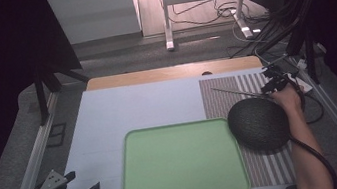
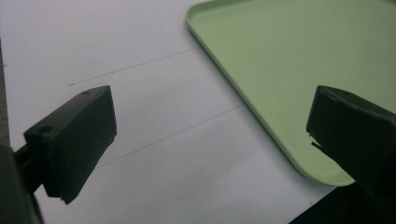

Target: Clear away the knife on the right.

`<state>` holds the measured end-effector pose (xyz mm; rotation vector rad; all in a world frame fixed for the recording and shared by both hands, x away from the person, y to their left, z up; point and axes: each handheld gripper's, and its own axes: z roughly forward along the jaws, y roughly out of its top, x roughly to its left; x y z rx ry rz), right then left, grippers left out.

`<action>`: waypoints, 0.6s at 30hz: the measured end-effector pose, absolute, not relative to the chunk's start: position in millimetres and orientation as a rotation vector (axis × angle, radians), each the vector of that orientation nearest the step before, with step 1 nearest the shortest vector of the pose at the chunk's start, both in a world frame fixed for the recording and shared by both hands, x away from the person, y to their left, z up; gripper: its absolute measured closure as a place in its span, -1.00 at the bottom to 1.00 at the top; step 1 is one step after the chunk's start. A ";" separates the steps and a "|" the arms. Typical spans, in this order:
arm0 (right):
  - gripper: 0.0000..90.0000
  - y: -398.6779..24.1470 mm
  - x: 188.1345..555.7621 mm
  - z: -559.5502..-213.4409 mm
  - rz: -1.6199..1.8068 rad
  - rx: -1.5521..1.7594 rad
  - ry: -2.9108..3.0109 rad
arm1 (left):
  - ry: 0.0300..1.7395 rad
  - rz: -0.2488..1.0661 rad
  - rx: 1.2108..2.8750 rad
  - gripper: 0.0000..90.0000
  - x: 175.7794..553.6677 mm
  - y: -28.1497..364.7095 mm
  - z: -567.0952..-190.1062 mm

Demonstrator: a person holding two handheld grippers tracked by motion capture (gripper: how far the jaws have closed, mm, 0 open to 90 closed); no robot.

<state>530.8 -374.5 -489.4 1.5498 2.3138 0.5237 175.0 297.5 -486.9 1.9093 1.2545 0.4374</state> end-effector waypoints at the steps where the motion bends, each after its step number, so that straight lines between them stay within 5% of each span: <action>1: 0.99 -375.0 528.1 -488.7 0.506 1.540 2.331 | 1.253 0.437 1.912 -0.94 175.1 297.2 -486.9; 14: 0.98 -376.9 513.5 -480.2 0.520 1.549 2.385 | 1.244 0.436 1.922 -0.94 176.2 296.3 -486.7; 18: 0.43 -374.3 513.0 -460.9 0.675 1.533 2.335 | 1.246 0.430 1.918 -0.94 176.4 296.9 -486.9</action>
